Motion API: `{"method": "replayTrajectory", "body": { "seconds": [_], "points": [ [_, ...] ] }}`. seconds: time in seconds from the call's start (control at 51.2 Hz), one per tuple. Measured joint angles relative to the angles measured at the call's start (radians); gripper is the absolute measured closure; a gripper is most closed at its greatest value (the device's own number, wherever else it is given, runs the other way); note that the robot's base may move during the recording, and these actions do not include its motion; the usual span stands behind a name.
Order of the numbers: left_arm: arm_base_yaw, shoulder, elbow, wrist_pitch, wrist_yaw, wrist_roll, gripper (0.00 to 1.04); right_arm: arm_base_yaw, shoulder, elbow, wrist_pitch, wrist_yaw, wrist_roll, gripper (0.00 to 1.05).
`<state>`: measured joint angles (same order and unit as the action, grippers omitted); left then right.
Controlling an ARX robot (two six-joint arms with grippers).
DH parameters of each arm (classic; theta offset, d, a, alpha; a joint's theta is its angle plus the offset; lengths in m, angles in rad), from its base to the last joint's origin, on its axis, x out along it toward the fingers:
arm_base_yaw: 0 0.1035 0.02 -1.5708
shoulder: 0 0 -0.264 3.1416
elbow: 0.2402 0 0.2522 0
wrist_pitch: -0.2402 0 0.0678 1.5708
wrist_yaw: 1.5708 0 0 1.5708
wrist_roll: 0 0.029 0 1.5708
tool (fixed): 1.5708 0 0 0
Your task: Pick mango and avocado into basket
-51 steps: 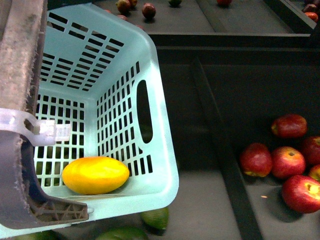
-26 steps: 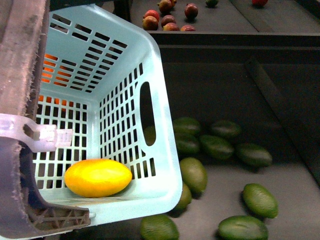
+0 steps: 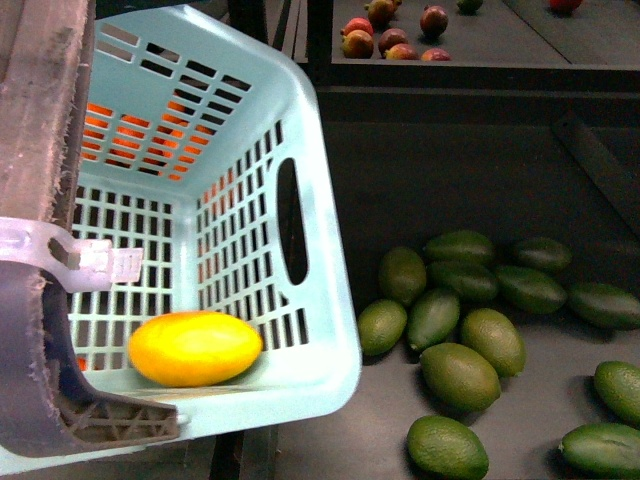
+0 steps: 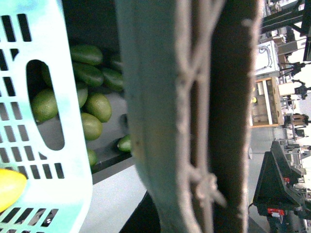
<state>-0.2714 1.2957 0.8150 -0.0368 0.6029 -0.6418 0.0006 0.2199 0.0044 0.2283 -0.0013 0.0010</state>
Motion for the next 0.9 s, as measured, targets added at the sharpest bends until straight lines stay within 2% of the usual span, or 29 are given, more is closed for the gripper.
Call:
{"method": "replayTrajectory", "body": {
  "seconds": [0.039, 0.117, 0.176, 0.293, 0.39, 0.586, 0.703, 0.898],
  "points": [
    [0.0, 0.0, 0.0, 0.0, 0.005, -0.001, 0.98, 0.005, 0.005, 0.0, 0.008, 0.022, 0.011, 0.08],
    [0.0, 0.0, 0.0, 0.0, 0.009, -0.001, 0.98, 0.003, 0.076, 0.001, 0.116, 0.126, 0.08, 0.08],
    [-0.001, 0.0, 0.0, 0.0, 0.01, -0.005, 0.98, -0.032, 0.181, 0.006, 0.213, 0.125, 0.127, 0.08],
    [-0.004, 0.0, 0.0, 0.0, 0.003, -0.005, 0.98, -0.108, 0.539, 0.093, 0.438, 0.043, 0.165, 0.08],
    [-0.004, 0.0, 0.0, 0.0, -0.001, -0.005, 0.98, -0.132, 0.779, 0.184, 0.518, -0.01, 0.164, 0.08],
    [-0.002, 0.0, 0.0, 0.0, -0.002, -0.005, 0.98, -0.145, 1.239, 0.352, 0.562, -0.117, 0.138, 0.08],
    [-0.004, 0.0, 0.0, 0.0, 0.004, -0.006, 0.98, -0.129, 1.572, 0.474, 0.578, -0.22, 0.05, 0.08],
    [-0.004, 0.0, 0.0, 0.0, 0.001, -0.005, 0.98, -0.083, 1.931, 0.626, 0.595, -0.302, -0.087, 0.08]
  ]
}}
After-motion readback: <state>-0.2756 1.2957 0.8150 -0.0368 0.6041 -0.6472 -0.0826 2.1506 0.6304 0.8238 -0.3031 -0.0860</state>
